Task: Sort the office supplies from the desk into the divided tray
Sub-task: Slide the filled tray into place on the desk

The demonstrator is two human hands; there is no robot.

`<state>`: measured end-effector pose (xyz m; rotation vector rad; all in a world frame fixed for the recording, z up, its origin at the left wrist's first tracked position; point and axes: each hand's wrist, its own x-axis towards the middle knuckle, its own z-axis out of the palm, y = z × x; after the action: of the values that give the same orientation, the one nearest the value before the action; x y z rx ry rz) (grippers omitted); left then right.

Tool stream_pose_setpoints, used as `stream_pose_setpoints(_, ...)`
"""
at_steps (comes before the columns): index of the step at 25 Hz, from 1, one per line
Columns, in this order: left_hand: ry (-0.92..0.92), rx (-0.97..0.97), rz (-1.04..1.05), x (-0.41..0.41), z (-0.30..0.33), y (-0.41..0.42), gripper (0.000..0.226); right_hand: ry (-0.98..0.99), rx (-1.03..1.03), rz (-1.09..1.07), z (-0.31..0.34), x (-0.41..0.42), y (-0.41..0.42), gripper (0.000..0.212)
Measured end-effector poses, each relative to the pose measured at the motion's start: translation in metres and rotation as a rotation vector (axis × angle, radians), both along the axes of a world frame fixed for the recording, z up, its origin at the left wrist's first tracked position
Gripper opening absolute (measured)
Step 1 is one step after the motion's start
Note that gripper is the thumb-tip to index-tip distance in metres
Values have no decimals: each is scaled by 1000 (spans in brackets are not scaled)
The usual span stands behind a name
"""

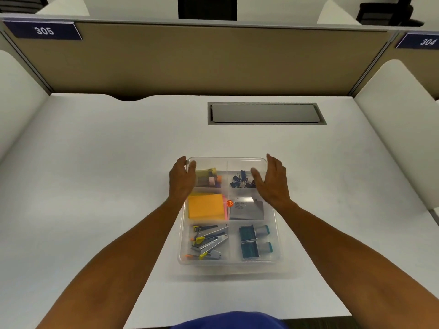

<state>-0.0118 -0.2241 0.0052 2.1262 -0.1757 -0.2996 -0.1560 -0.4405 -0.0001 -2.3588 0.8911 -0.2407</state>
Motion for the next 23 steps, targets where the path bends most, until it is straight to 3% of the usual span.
stream_pose_setpoints(2, 222, -143, 180, 17, 7, -7, 28, -87, 234, -264, 8, 15, -5, 47)
stream_pose_setpoints(4, 351, -133, 246, 31, 10, -11, 33, -123, 412, -404, 15, 26, -8, 30)
stream_pose_setpoints(8, 366, -28, 262, 36, 9, -20, 34, -74, 654, -530, 20, 39, -18, 35)
stream_pose_setpoints(13, 391, -64, 274, 34, 2, -22, 34, -38, 982, -585, 25, 40, -26, 33)
stream_pose_setpoints(16, 379, -106, 286, 29, 1, -24, 34, -49, 1025, -559, 21, 40, -30, 33)
stream_pose_setpoints(23, 334, -162, 215, 29, -1, -24, 25, -173, 877, -576, 21, 43, -19, 18)
